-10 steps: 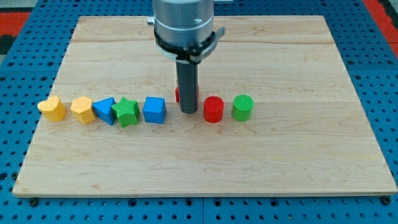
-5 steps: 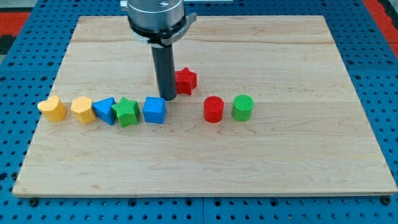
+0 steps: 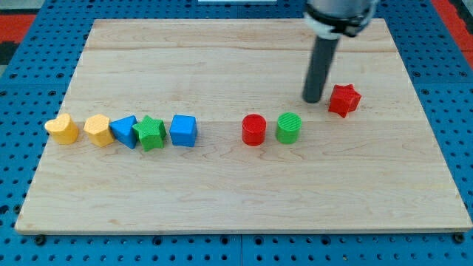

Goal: Separate the red blocks from the horizontal line of blocks

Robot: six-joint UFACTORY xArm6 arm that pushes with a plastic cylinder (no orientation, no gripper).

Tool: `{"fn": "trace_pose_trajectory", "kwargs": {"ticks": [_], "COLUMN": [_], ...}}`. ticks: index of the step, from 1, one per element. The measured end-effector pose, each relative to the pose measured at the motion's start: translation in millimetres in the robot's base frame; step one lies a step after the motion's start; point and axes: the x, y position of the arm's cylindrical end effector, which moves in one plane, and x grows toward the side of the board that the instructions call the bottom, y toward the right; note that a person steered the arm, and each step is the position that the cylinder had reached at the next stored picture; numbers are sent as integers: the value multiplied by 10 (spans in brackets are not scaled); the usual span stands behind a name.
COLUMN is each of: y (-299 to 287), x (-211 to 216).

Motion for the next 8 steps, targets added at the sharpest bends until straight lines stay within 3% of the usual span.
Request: {"fn": "trace_pose_trajectory", "kwargs": {"ticks": [1,2,4,5,7,8], "y": [-666,-979,-1059,-831,-639,-984], "x": [0,394,1306,1364,393,327]}}
